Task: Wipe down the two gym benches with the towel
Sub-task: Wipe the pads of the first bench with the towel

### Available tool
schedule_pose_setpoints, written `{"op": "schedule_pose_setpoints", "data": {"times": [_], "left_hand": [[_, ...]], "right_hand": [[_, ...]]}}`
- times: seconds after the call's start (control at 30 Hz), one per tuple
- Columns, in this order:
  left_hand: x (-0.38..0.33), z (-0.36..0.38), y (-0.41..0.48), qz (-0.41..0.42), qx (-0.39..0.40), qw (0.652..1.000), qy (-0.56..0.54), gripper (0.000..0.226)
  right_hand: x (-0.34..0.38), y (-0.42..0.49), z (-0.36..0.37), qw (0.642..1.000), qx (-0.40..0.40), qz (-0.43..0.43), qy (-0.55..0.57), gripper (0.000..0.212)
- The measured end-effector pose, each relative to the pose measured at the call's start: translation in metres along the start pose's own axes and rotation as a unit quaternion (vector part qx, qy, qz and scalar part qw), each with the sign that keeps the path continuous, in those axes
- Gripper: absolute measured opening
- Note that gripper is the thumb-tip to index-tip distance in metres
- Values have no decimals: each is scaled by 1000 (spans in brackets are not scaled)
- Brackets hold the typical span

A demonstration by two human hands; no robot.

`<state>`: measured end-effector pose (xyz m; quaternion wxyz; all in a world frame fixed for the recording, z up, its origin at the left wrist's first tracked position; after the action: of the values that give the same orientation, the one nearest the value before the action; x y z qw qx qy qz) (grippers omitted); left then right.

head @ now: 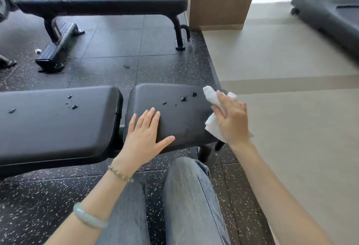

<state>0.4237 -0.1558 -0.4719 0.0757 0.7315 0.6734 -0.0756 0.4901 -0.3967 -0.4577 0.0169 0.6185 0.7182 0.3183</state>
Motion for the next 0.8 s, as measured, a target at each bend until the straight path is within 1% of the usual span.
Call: {"op": "schedule_pose_setpoints", "data": {"times": [0.07,0.13,0.23,0.33,0.4,0.47,0.53,0.6,0.7,0.73,0.8], "left_hand": [[-3,2,0,-1,8,1000,-5,101],[-4,4,-4,-4,5,1000,-17,100],[-1,4,-8,-7,-2,1000,-14,101],[4,2,-8,-13,-5,1000,-7,103],[5,0,-7,-15,-5,1000,-4,104],[6,0,-2,-14,-3,1000,-10,105],[9,0,4,-19,-3,1000,-18,107],[11,0,9,-24,-2,999,-22,109],[12,3,11,-33,0,999,-38,110],[11,4,11,-35,-2,999,-41,110],[10,4,11,-39,-6,998,-43,110]], "right_hand": [[-4,2,10,996,27,-3,-81,40],[-3,-4,12,991,20,-7,-135,36],[-6,-13,9,990,-33,-20,-135,34],[-9,-1,13,989,-23,-37,-143,35],[-9,23,16,988,37,-17,-147,37],[-13,47,21,978,135,15,-158,34],[-21,53,26,970,168,25,-173,31],[-23,37,22,971,145,17,-190,31],[-25,5,12,979,69,3,-193,34],[-26,0,10,983,54,-2,-176,35],[-27,7,11,991,58,-13,-120,35]]}}
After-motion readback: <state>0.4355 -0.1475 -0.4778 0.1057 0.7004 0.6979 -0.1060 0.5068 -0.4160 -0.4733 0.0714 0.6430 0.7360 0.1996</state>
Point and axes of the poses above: each hand's wrist, its own y-axis towards the middle knuckle, its own z-axis out of the palm, x = y × z, the point moved 4 cm from there along y, towards the middle knuckle, and after that the axes turned 7 degrees about -y, right-handed, at the moved point
